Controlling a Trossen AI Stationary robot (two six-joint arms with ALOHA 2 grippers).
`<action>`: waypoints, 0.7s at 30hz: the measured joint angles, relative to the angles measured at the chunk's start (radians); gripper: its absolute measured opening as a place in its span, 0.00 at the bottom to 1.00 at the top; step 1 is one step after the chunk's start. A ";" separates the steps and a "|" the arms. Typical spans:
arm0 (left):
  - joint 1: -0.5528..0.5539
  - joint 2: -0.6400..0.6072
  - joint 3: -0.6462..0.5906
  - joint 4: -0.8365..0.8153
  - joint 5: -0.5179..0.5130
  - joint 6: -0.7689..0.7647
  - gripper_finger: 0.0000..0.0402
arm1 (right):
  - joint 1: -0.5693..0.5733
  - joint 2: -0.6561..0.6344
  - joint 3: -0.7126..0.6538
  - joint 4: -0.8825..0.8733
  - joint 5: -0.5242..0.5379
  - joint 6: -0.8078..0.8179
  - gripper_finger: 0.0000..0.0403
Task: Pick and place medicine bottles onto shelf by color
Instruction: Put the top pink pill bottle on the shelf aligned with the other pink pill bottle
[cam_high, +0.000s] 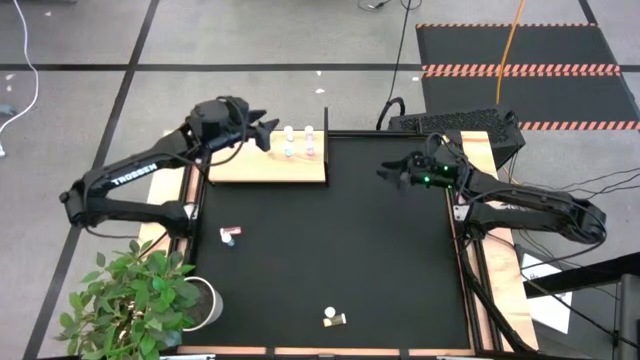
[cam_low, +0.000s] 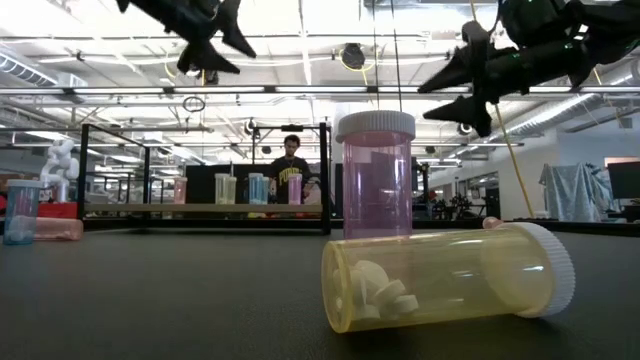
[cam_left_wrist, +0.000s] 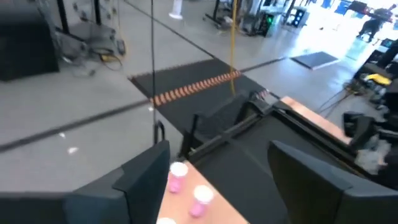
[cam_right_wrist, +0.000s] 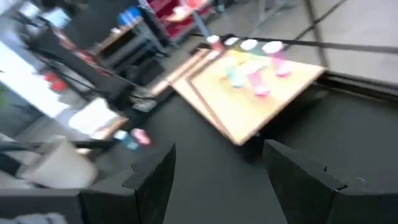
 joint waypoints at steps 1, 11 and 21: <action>-0.014 0.005 0.025 -0.031 0.001 -0.012 0.64 | 0.003 0.004 0.000 0.016 -0.024 0.023 0.60; -0.282 0.077 0.073 -0.135 0.000 -0.072 0.53 | 0.161 0.009 0.068 0.021 -0.090 0.062 0.54; -0.506 0.114 0.073 -0.314 -0.197 -0.541 0.49 | 0.410 0.032 0.084 -0.104 0.060 -0.037 0.45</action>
